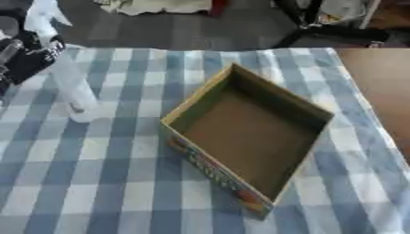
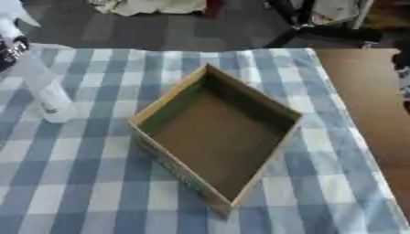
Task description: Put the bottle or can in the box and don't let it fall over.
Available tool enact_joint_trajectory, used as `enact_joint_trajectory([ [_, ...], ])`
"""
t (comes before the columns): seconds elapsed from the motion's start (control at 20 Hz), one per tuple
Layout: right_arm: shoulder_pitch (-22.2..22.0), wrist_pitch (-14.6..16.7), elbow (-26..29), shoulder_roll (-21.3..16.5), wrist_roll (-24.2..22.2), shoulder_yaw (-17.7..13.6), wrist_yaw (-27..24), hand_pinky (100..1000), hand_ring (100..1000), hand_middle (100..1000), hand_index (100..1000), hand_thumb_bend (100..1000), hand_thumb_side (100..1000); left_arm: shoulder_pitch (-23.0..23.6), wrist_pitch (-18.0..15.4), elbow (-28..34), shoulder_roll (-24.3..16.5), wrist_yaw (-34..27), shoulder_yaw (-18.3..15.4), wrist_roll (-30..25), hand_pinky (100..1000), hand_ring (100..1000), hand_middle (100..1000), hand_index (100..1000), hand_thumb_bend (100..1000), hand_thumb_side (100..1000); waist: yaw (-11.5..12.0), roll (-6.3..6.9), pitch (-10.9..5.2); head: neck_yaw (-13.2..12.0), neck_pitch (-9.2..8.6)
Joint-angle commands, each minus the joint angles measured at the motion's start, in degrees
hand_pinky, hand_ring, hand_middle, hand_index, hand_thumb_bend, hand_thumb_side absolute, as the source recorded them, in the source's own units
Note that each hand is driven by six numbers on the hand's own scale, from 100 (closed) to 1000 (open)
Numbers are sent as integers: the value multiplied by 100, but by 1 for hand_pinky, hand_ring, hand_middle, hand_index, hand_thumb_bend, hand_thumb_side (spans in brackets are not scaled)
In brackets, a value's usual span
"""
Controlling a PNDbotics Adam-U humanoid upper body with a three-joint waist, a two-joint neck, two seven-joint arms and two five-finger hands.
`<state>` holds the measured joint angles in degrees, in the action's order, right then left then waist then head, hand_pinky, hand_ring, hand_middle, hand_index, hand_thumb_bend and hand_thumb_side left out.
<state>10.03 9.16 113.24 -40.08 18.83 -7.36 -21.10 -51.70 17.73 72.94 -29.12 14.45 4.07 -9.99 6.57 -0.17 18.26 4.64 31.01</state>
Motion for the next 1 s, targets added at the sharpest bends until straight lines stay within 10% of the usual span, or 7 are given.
enact_joint_trajectory([
  [0.05, 37, -38, 135, -100, 5, -46, 11, 933, 914, 1000, 842, 100, 423, -169, -21, 120, -106, 156, -31, 69, 1000, 1000, 1000, 838, 100, 695, 0, -5, -98, -17, -92],
  [1.0, 82, -74, 135, -87, 1, -31, -20, 933, 912, 1000, 841, 100, 431, -347, -34, -129, -38, 417, -32, 26, 1000, 1000, 1000, 833, 100, 713, -32, -10, -73, -8, -141],
])
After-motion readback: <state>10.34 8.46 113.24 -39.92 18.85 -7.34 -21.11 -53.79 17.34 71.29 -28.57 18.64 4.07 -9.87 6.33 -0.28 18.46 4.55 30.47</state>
